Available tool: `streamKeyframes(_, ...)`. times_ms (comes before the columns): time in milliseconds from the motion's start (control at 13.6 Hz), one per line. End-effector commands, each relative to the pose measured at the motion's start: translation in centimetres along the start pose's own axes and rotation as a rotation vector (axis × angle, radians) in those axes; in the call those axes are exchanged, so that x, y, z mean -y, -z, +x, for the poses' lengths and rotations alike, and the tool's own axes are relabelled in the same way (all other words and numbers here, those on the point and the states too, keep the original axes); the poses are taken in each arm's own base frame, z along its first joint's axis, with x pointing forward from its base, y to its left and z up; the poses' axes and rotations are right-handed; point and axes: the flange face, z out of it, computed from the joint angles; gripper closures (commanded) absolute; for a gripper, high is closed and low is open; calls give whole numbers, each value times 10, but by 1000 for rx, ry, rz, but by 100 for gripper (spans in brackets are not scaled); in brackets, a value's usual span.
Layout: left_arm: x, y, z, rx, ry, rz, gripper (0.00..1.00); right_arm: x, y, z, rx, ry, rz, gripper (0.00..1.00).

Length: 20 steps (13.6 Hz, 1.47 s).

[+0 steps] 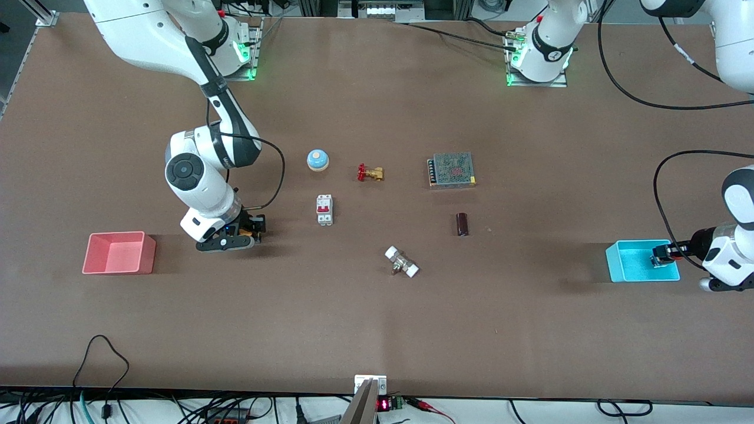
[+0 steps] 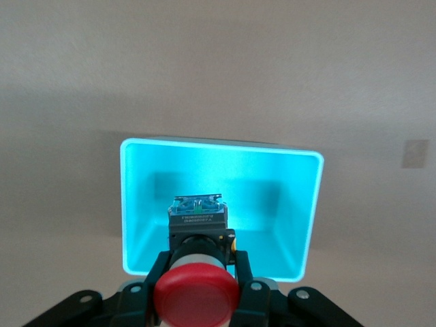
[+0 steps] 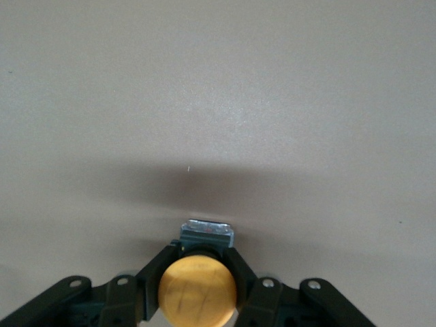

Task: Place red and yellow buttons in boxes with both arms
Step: 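Carry the red button over the cyan box with the left gripper, then carry the yellow button over the pink box with the right gripper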

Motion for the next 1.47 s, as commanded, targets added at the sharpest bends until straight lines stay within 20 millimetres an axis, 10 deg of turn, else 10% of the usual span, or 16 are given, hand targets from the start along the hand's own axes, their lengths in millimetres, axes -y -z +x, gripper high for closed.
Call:
streamKeyframes(0,4,-16,8,17,-10,-41,88,-11,39,8,-10,35,5,79)
streamKeyframes(294,-3,-26,12,16,-18,-45,87,-104,164,22,85,102,-4,83)
streamKeyframes(515,2,-40,16,1,-15,-40,87,-206,194,20,85,158,-18,83)
streamKeyframes(810,3,-53,18,2,-11,-40,86,-287,163,25,3,236,-54,83)
streamKeyframes(1104,1,-64,17,15,-3,-60,81,-313,122,30,-48,259,-77,83)
streamKeyframes(1399,-3,-73,16,27,-8,-65,44,-333,91,28,-58,275,-90,83)
